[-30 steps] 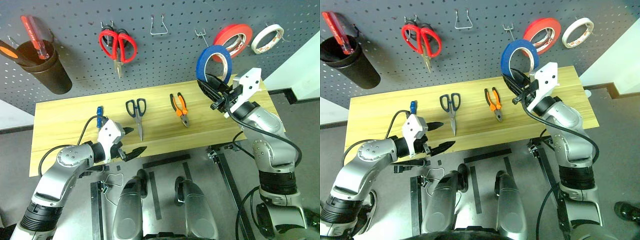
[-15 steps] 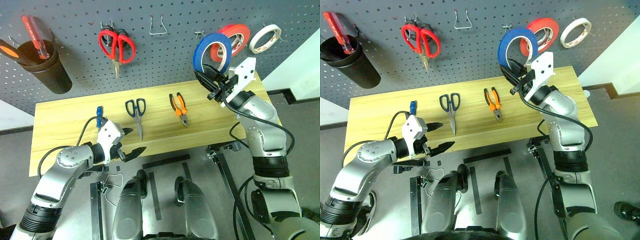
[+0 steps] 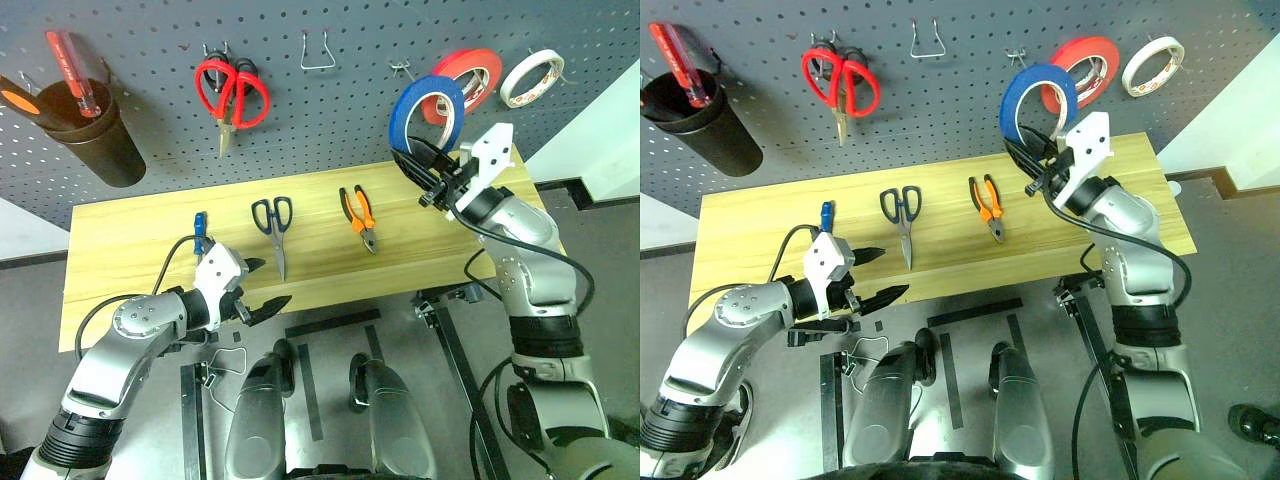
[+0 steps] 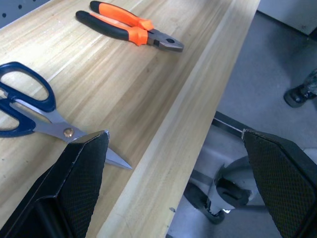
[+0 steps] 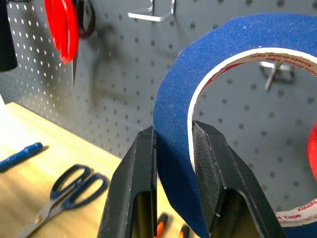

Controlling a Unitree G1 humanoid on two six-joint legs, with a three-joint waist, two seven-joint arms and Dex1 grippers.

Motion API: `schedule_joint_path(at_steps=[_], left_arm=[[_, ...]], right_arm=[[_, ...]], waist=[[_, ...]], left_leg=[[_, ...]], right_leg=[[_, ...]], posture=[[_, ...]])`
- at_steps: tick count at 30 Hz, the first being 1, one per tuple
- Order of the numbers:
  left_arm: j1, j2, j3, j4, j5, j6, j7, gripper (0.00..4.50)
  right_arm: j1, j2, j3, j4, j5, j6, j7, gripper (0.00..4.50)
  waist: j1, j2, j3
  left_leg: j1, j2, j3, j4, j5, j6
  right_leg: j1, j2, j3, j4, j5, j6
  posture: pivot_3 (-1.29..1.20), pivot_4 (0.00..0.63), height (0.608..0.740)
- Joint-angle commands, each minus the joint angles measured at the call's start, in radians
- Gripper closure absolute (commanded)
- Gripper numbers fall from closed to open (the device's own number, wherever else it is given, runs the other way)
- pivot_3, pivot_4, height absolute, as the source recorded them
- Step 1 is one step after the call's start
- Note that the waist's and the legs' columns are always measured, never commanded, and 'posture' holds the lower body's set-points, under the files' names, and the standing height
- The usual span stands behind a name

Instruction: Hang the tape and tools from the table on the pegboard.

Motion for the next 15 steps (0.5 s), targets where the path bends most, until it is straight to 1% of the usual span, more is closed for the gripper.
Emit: schedule_joint_path(at_steps=[1, 9, 15], left_arm=[[0.011, 0.002, 0.017, -0.045, 0.001, -0.019, 0.003, 0.00], [0.019, -0.013, 0.009, -0.049, 0.007, -0.023, 0.020, 0.00], [0.031, -0.008, 0.020, -0.057, 0.005, -0.024, 0.025, 0.00]], right_arm=[[0.026, -0.016, -0.027, -0.089, 0.023, 0.020, -0.005, 3.81], [0.023, -0.030, -0.038, -0.095, 0.021, 0.036, -0.010, 3.81], [0.034, -0.057, -0.059, -0.108, 0.033, 0.040, -0.009, 3.81]], waist=[[-0.001, 0.000, 0.000], [0.000, 0.000, 0.000], [0.001, 0.000, 0.000]], left_leg=[[0.000, 0.000, 0.000, 0.000, 0.000, 0.000], [0.000, 0.000, 0.000, 0.000, 0.000, 0.000], [0.000, 0.000, 0.000, 0.000, 0.000, 0.000]], right_leg=[[0.000, 0.000, 0.000, 0.000, 0.000, 0.000], [0.000, 0.000, 0.000, 0.000, 0.000, 0.000], [0.000, 0.000, 0.000, 0.000, 0.000, 0.000]], posture=[[0.07, 0.331, 0.717], [0.06, 0.327, 0.717], [0.07, 0.328, 0.717]])
